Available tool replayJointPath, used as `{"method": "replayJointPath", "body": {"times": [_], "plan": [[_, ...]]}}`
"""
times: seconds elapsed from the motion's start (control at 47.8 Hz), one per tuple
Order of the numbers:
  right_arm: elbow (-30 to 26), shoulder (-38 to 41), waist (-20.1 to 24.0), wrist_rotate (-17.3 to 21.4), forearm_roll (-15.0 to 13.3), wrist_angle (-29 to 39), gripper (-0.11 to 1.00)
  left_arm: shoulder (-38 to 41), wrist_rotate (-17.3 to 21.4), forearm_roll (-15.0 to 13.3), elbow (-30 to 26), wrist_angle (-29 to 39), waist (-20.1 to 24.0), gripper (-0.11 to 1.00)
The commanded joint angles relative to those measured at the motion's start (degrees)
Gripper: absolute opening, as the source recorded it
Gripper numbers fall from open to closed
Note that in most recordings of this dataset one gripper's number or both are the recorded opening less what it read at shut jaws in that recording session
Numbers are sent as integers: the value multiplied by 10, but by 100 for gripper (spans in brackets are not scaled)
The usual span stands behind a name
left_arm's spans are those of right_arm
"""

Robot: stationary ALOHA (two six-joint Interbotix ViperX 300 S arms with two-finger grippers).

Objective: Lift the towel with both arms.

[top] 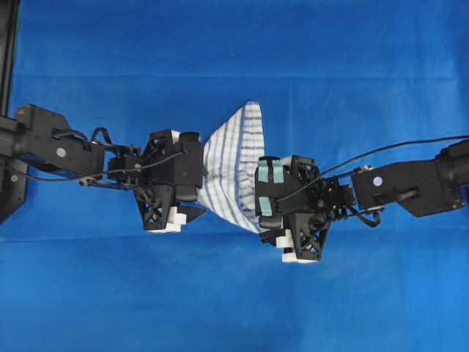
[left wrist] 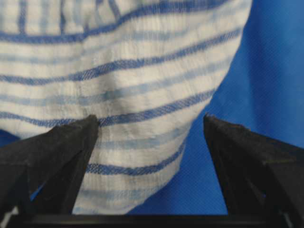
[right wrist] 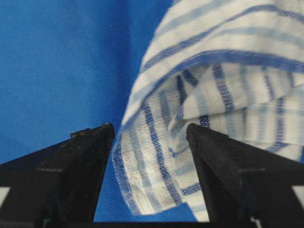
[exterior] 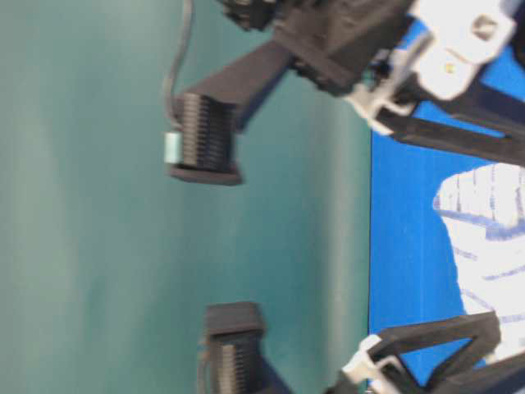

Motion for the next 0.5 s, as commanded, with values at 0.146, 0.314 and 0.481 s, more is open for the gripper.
{"method": "replayJointPath", "body": {"times": [0.146,0.314,0.481], "plan": [[-16,27,2,13,2,-16,65,20,-1,0,-11,-19,-2,87],[-20,31,1,14,2,-18,65,20,3,0,-13,-16,-1,85],[-22,31,-5,14,2,-18,61,21,0,0,-18,-13,-1,62]]}}
